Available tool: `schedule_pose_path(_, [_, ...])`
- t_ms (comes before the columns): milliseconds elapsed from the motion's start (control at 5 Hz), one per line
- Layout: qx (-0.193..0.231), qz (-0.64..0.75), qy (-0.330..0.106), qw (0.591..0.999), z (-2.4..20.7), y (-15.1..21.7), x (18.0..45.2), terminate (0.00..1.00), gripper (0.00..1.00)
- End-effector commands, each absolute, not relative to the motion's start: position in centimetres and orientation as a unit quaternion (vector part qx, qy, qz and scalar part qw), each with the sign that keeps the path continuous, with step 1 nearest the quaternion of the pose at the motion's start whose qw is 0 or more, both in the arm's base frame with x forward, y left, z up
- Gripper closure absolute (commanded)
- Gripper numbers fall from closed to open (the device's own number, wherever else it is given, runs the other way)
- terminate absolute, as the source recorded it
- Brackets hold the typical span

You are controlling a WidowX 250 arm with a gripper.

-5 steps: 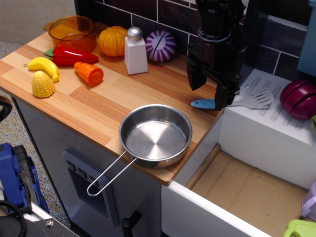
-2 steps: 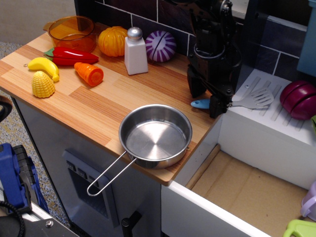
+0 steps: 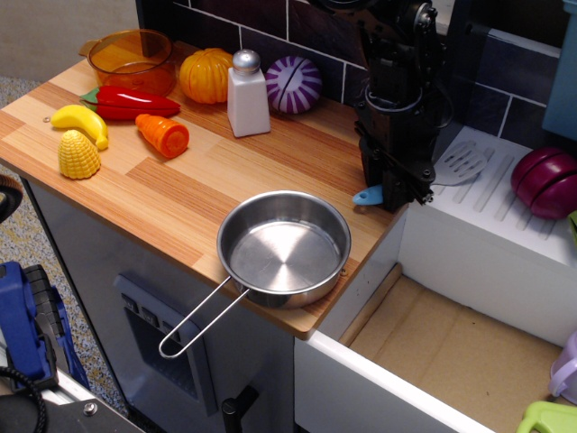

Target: Put spatula in pan

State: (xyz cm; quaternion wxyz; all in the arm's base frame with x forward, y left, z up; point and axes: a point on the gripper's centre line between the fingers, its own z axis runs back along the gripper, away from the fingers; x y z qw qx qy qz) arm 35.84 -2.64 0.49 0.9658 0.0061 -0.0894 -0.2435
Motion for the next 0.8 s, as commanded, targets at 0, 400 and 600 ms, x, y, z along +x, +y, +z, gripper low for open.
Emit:
schedule_pose_path(0, [0.013, -0.237, -0.058, 0.97, 2.7, -2.3, 34.7, 0.0, 1.0])
schedule_pose_path(400, [0.012, -0.254, 0.004, 0.967, 6.5, -2.2, 33.3, 0.0, 1.0])
schedule_pose_path(600, [0.005, -0.287, 0.018, 0.958, 8.2, -1.8, 34.0, 0.0, 1.0])
